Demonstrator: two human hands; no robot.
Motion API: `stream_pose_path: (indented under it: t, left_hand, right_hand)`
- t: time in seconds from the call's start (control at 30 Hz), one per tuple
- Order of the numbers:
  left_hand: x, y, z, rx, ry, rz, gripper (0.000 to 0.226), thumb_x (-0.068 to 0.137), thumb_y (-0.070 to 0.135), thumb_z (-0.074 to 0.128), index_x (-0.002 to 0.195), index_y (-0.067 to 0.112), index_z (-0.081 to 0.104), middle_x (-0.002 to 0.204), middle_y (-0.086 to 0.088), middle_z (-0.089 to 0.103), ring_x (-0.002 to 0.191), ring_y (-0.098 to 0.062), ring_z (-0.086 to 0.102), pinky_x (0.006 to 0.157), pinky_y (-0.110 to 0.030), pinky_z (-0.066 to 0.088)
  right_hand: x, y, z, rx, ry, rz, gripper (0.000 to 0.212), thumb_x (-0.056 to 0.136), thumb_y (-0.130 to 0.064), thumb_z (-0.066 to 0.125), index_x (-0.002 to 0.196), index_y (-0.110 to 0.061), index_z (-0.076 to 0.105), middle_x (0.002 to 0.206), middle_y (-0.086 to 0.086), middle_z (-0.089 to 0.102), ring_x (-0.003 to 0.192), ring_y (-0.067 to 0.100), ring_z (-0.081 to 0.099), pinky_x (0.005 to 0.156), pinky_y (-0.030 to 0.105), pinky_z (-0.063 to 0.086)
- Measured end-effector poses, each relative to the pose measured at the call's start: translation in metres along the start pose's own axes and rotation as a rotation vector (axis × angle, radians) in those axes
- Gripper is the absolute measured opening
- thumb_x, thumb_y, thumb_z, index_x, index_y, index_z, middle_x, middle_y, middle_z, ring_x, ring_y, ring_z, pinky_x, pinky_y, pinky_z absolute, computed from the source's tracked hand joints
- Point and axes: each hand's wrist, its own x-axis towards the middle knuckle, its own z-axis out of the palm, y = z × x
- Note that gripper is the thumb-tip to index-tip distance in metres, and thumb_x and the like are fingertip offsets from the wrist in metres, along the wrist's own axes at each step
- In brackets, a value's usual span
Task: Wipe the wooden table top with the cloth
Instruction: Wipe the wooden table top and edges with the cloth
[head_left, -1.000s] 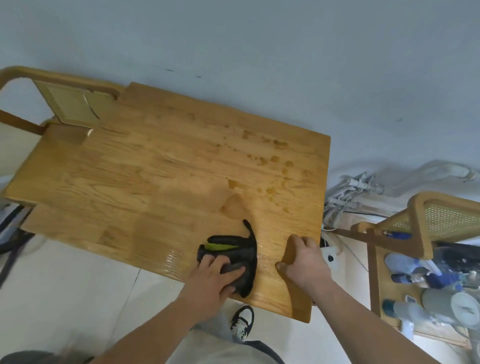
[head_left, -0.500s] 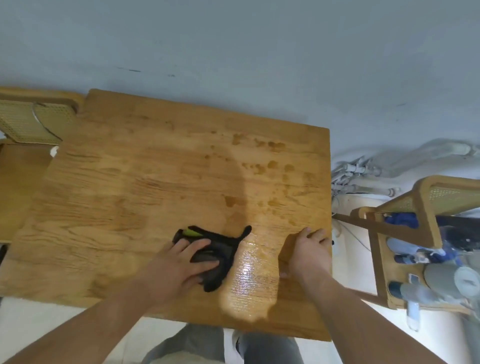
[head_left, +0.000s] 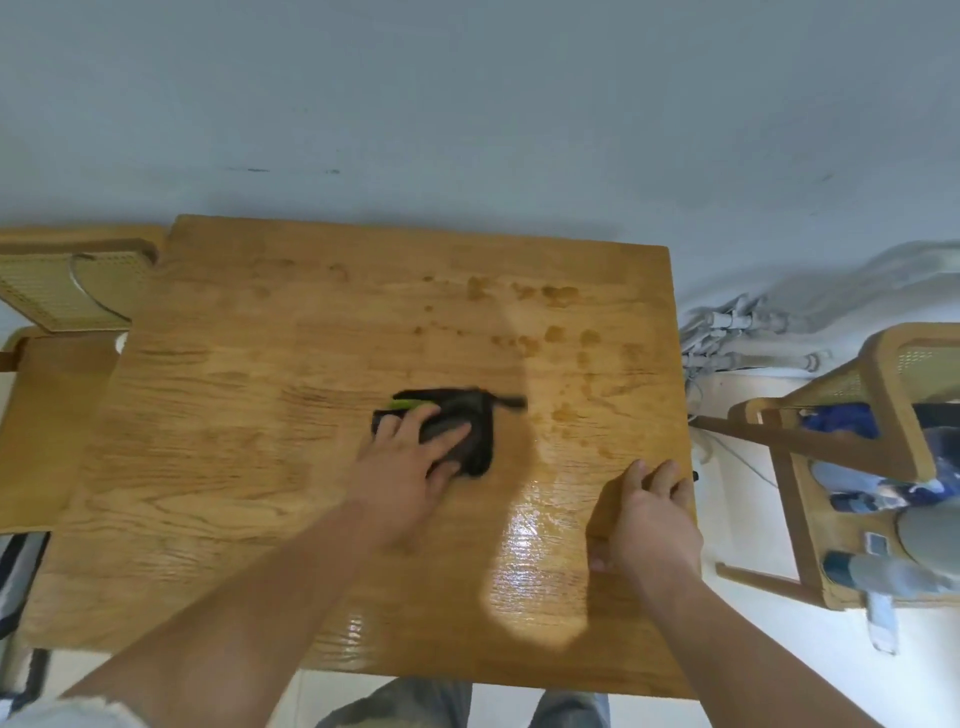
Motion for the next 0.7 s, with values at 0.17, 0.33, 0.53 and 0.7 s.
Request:
stream_pose_path:
  t: [0.17,0.33,0.53,0.7]
  left_hand:
    - [-0.004,0.056,0.017,0.025,0.008,-0.051,0.051,0.102,0.058,0.026,0.153,0.054,0.026,0.16,0.004,0.024,0.124,-0.027,0.033,0.1,-0.046,0.041]
    - [0.027,0.006,-0.004,0.124,-0.172,0.581,0.046,0.106,0.057,0.03,0.151,0.059,0.027,0.162,0.008,0.025,0.127,-0.026,0.036,0.103,-0.042,0.039]
    - [0.036,0.055,0.004,-0.056,0.024,-0.197,0.053,0.1,0.054,0.036,0.152,0.052,0.029,0.16,0.005,0.023,0.123,-0.03,0.031,0.098,-0.049,0.041]
    - [0.011,0.064,0.02,0.061,-0.153,0.608,0.049,0.103,0.049,0.037,0.15,0.053,0.022,0.16,0.007,0.023,0.123,-0.029,0.033,0.099,-0.053,0.036]
  right_hand:
    - [0.0,0.006,0.004,0.022,0.001,0.001,0.141,0.067,-0.048,0.092,0.161,-0.017,-0.009,0.168,0.016,-0.014,0.156,0.038,-0.008,0.117,0.041,0.04]
    - [0.0,0.004,0.0,0.037,-0.006,0.017,0.14,0.068,-0.044,0.092,0.161,-0.018,-0.009,0.167,0.015,-0.018,0.156,0.037,-0.011,0.113,0.043,0.044]
    - [0.0,0.001,-0.001,0.028,-0.015,0.022,0.141,0.067,-0.043,0.093,0.161,-0.018,-0.009,0.167,0.015,-0.02,0.156,0.036,-0.012,0.109,0.044,0.048]
    - [0.002,0.004,0.001,0.013,-0.023,0.001,0.141,0.068,-0.044,0.093,0.162,-0.018,-0.009,0.167,0.017,-0.021,0.156,0.037,-0.012,0.115,0.042,0.041]
